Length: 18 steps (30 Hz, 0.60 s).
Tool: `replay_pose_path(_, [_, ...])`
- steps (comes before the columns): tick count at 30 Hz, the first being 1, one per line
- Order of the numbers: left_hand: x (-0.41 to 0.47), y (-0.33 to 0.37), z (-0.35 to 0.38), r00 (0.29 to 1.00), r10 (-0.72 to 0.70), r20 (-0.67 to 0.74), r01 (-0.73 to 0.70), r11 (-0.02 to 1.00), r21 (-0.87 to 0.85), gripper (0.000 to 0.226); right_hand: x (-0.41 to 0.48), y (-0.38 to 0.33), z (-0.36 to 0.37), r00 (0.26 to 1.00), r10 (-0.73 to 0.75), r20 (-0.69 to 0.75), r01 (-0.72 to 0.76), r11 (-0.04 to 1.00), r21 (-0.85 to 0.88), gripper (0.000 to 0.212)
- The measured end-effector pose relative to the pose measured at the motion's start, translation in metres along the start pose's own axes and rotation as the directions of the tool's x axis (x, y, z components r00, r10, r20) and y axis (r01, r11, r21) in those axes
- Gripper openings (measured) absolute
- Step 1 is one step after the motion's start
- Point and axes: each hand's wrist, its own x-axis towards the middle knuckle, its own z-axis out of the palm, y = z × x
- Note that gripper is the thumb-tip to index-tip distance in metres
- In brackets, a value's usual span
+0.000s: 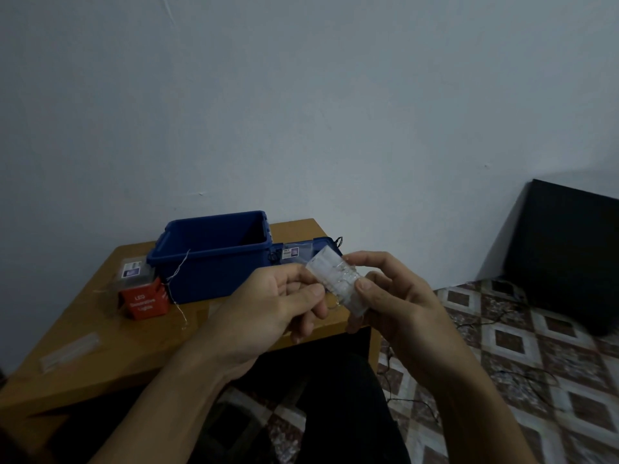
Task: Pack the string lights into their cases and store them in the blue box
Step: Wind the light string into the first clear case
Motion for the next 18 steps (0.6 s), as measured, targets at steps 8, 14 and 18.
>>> replay_pose_path(8, [0.002, -0.006, 0.001, 1.0, 0.015, -0.026, -0.016, 0.999, -0.046, 0.016, 0.001, 0.002, 0.001, 1.0, 0.014, -0.011, -0.014, 1.0, 0.027, 0.034])
replay_pose_path(14, [0.005, -0.009, -0.001, 1.0, -0.018, -0.013, 0.017, 0.998, -0.066, 0.015, 0.001, -0.001, 0.002, 1.0, -0.001, -0.011, 0.002, 0.997, 0.072, 0.033])
replay_pose_path(18, [0.008, -0.012, -0.004, 0.997, -0.073, 0.007, 0.073, 0.989, -0.128, 0.019, 0.002, 0.001, 0.002, 1.0, 0.003, -0.012, -0.001, 0.988, 0.155, 0.033])
